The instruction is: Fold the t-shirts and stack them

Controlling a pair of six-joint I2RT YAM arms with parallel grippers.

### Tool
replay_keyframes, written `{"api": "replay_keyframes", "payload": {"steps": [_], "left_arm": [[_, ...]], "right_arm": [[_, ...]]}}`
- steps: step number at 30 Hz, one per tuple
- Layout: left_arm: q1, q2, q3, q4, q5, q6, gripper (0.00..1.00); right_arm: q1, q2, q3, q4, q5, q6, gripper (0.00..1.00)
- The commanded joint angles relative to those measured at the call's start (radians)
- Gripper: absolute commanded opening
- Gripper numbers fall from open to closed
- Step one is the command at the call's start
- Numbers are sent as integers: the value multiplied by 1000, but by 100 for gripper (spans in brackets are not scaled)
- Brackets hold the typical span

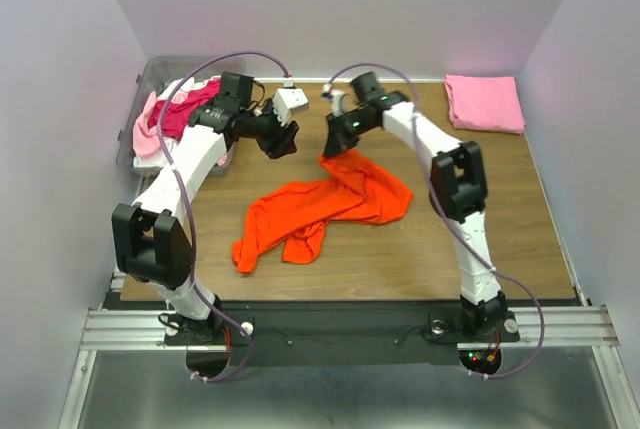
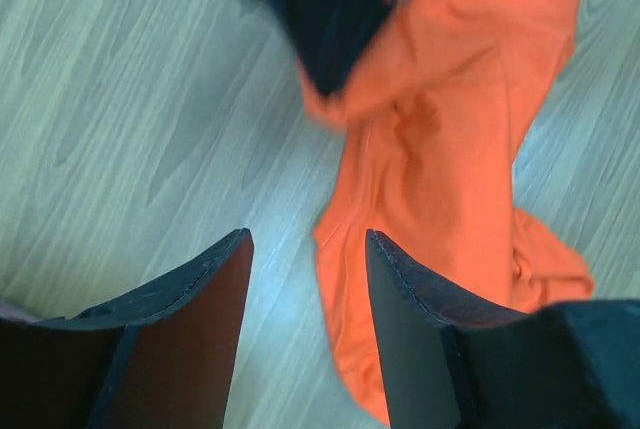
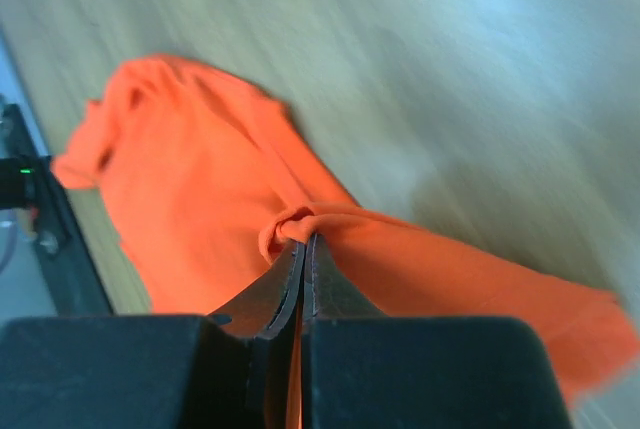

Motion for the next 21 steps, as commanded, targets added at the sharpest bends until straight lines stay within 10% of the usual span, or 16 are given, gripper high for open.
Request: {"api": "replay_keyframes", "payload": {"steps": [1,3,4,6,14,21], "left_arm": [[46,-19,7,133,44,-176,59],[63,-37,-19,161,28,-228,63],[70,-32,-31,156,25,-225,66],[70,-19,-39,141,-2,-215,68],[-32,193,64,120,-195,-245,68],[-124,291,99,44,-258,-210,70]], "right_arm": [[125,97,126,104,-98,170,1],[117,108,146,105,-78,187,15],[84,102,128,104,-76,184,47],[28,59,85,105,-99,187,68],[-262,-177,-206,95,-103,72,70],[-277,-245,-429,21,48,-143,63]]}}
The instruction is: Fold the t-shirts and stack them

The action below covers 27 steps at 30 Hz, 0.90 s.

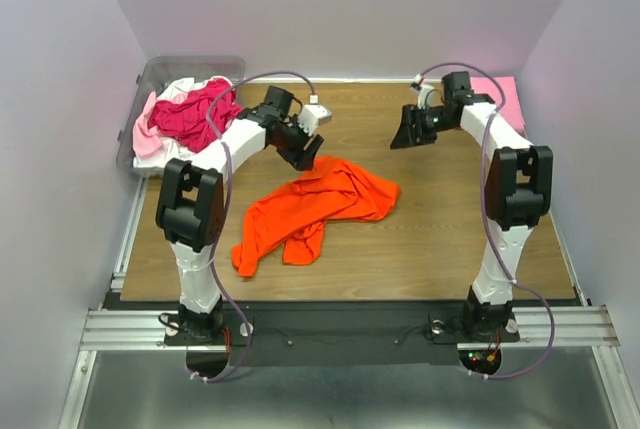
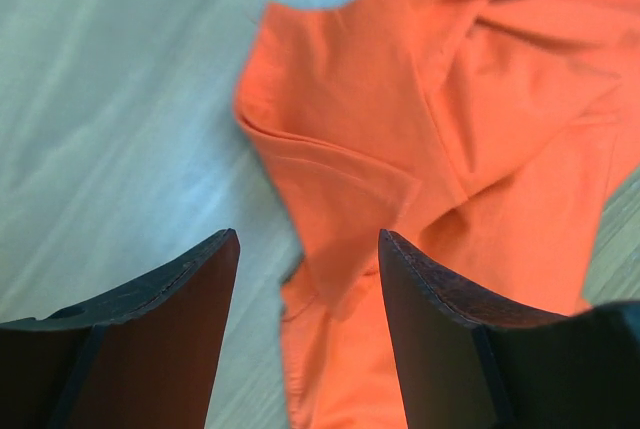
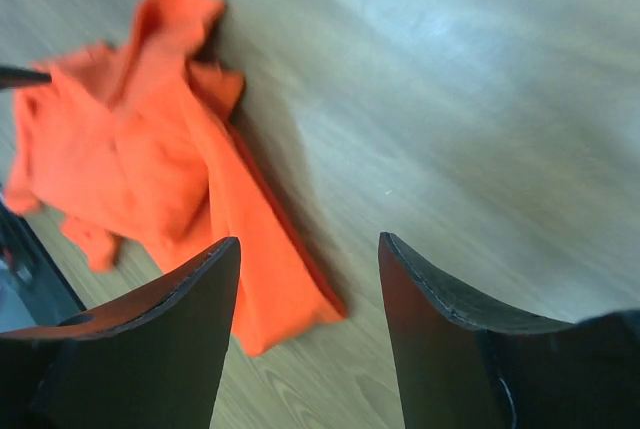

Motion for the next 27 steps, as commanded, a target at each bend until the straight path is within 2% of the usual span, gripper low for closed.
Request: {"api": "replay_keyframes", "payload": {"steps": [1,7,13,16,17,18,19,21,22,25,27], "left_arm": [[-50,-25,31,-52,-58,32,71],[-90,47,21,-95,-93,67,70],[-88,67,15,-55,-168,48,58],[-88,93,52,-71,-185,52,46],[-85,98,69,-74,-182,54,36],[-85,99,75,-75,-175,54,30],[-80,93,86,-77,-175,54,15],[-71,81,97,-75,-149,54,3],[-59,75,106,-80,-145,51,0],[-25,47,201,-116,-98,22,0],[10,32,337,-167,-8,5,0]], "right_arm": [[89,-18,-105,-50,48,-157,63],[89,8,-177,-47,18,-186,64],[91,51,-199,-45,30,-203,64],[91,52,-215,-47,21,-216,60],[89,52,-225,-48,13,-217,58],[89,49,-231,-48,10,-220,57],[89,43,-237,-48,7,-225,55],[91,34,-252,-51,-13,-229,52],[92,31,-255,-55,-19,-232,51],[97,21,-254,-67,-47,-236,52],[104,18,-251,-65,-56,-240,65]]}}
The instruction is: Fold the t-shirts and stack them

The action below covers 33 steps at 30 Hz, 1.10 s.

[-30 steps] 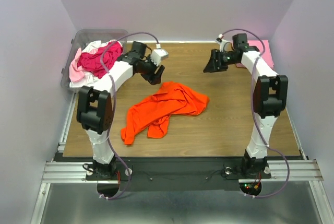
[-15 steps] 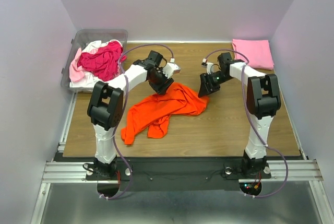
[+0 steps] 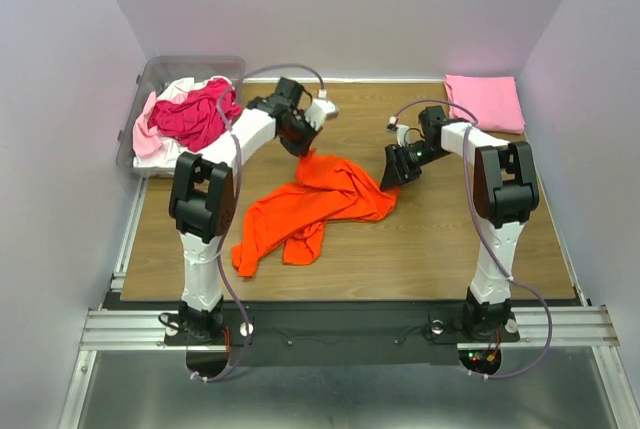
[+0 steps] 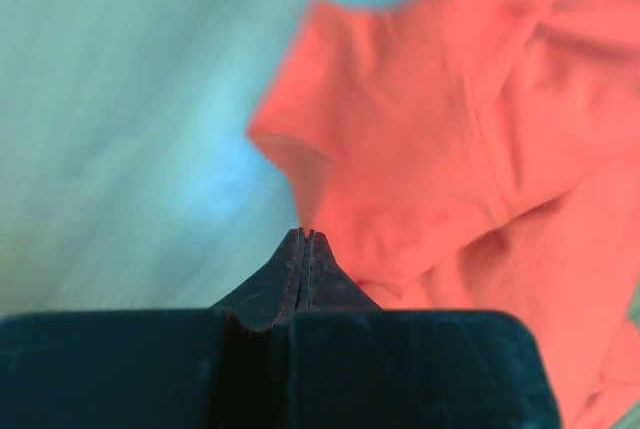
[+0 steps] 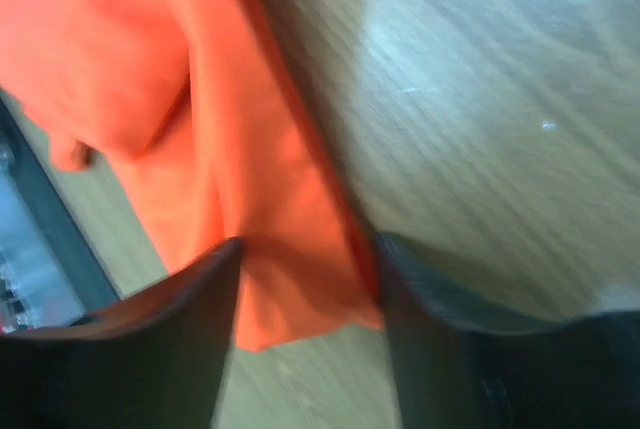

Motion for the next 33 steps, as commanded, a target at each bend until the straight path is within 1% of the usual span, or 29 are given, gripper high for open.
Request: {"api": "replay_keyframes", "payload": {"steps": [1,2,3,4,6,8,10,12,14,17,20,21,24,26,28,30,33], "left_arm": [[68,-88,245,-68,165,-30,0],[72,-96,352,-95,202,-19,0],[74,-98,408,-129,284,2,0],[72,-101,509,-207,320,42,0],[74,-120,581,-299,412,77,0],[72,-168,617,-332,440,119,0],[72,-209,614,-337,441,127,0],[72,-272,603,-332,437,141,0],[72,-320,594,-295,423,128,0],[75,-341,632,-266,391,107,0],[75,-349,667,-274,385,108,0],[75,-354,669,-274,385,111,0],[75,-378,643,-289,383,136,0],[75,-397,617,-291,377,145,0],[75,-407,606,-292,365,150,0],[77,-414,600,-291,356,145,0],[82,-421,600,-286,342,136,0]], "right_arm": [[14,-18,1,-9,-5,-28,68],[17,-14,13,-5,1,-23,70],[17,-6,24,-2,16,-19,70],[16,-3,45,17,28,-7,71],[17,-12,62,37,61,0,71],[11,-26,91,60,90,-11,71],[7,-55,104,74,101,-32,72],[2,-75,112,78,93,-89,73],[2,-87,113,80,37,-152,74],[11,-64,125,80,-39,-195,74],[40,-32,151,90,-67,-221,75],[48,-11,156,107,-65,-215,75],[57,31,174,240,-48,-156,75],[62,69,245,244,-82,-128,75],[74,101,273,242,-106,-115,75],[119,103,262,239,-139,-126,75],[192,82,190,238,-171,-169,74]]}}
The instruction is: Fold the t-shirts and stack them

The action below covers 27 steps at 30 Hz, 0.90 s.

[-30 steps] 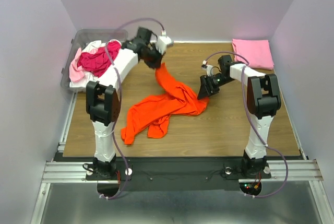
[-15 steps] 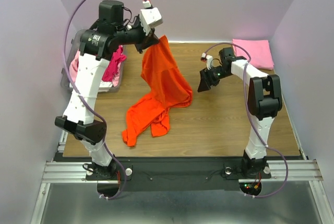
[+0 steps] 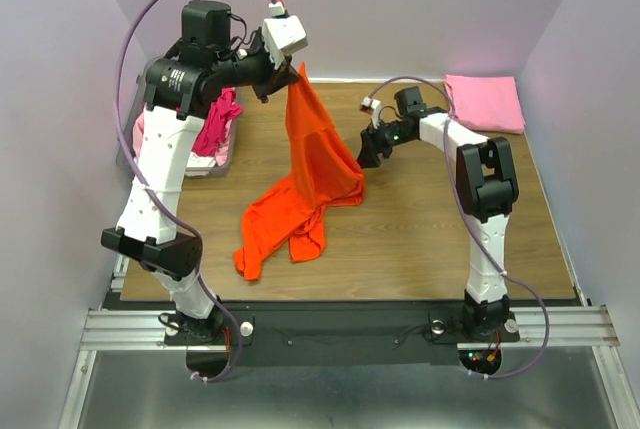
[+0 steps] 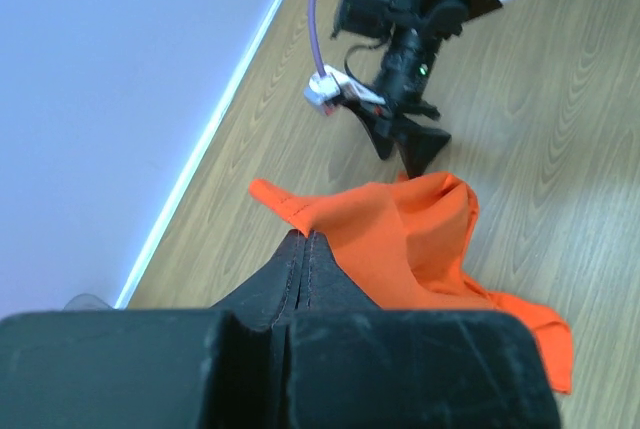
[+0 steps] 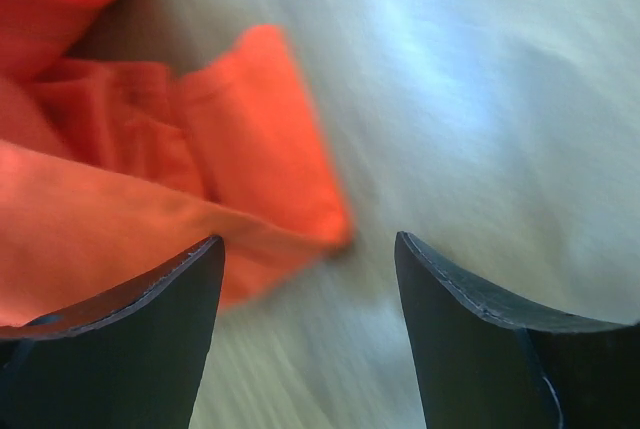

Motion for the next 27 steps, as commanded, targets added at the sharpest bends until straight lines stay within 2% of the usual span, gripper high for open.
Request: {"api": "replay_keyframes", "payload": {"steps": [1,4,6,10,11,12,16,18,23,27], "left_arm": [[18,-72,-1,34,-9,1,0],[32,-83,-18,46,-8,-16,0],[53,-90,-33,58,0,-27,0],[86,-109,-70,86,8,-44,0],[90,-113,-76,89,5,-45,0],[99,-119,-90,95,0,-47,0],[109,-139,-145,147,-35,-44,0],[110,-152,-189,173,-38,-47,0],[110,-155,-284,262,-43,-64,0],[121,-159,-356,301,-60,-54,0]], "right_arm": [[113,-39,-59,36,-100,-47,74],[165,-58,-125,27,-115,-61,73],[188,-66,-146,16,-126,-59,62],[194,-61,-180,-10,-93,-35,29],[188,-59,-177,-24,-82,-35,4],[179,-62,-177,-31,-53,-24,1],[67,-110,-150,-50,-17,56,1],[-33,-148,-127,-50,-9,94,1],[-206,-326,-82,-68,3,158,1],[-225,-475,-85,-146,69,87,1]]}}
